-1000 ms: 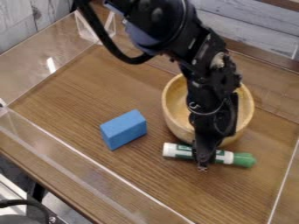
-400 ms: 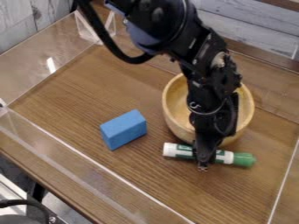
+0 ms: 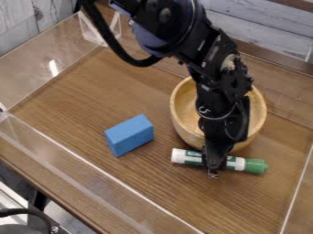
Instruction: Put the green marker in the brown bowl
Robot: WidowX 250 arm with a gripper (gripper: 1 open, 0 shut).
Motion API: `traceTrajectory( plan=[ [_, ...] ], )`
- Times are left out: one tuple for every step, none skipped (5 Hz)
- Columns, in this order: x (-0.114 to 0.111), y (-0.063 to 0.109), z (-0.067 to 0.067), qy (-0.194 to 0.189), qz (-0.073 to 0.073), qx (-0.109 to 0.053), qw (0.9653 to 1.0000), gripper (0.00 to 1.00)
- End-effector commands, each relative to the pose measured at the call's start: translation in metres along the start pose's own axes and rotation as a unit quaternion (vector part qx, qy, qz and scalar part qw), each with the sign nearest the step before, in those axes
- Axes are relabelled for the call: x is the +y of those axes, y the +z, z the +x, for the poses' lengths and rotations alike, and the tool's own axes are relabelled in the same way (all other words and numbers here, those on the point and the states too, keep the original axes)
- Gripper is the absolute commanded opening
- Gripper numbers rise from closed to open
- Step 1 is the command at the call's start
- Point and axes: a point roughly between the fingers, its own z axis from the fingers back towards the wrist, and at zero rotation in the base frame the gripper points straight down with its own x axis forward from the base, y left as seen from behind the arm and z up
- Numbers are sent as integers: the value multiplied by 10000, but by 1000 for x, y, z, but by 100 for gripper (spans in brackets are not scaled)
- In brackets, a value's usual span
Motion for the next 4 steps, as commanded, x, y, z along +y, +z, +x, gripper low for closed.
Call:
traceTrajectory(
  plan=[
    [-8, -14, -7, -54, -197, 164, 9997, 0],
    [-8, -14, -6, -62, -190, 143, 9997, 0],
    [-8, -14, -5, -68, -183, 123, 9997, 0],
    [-9, -14, -4, -72, -176, 104, 9998, 0]
  ],
)
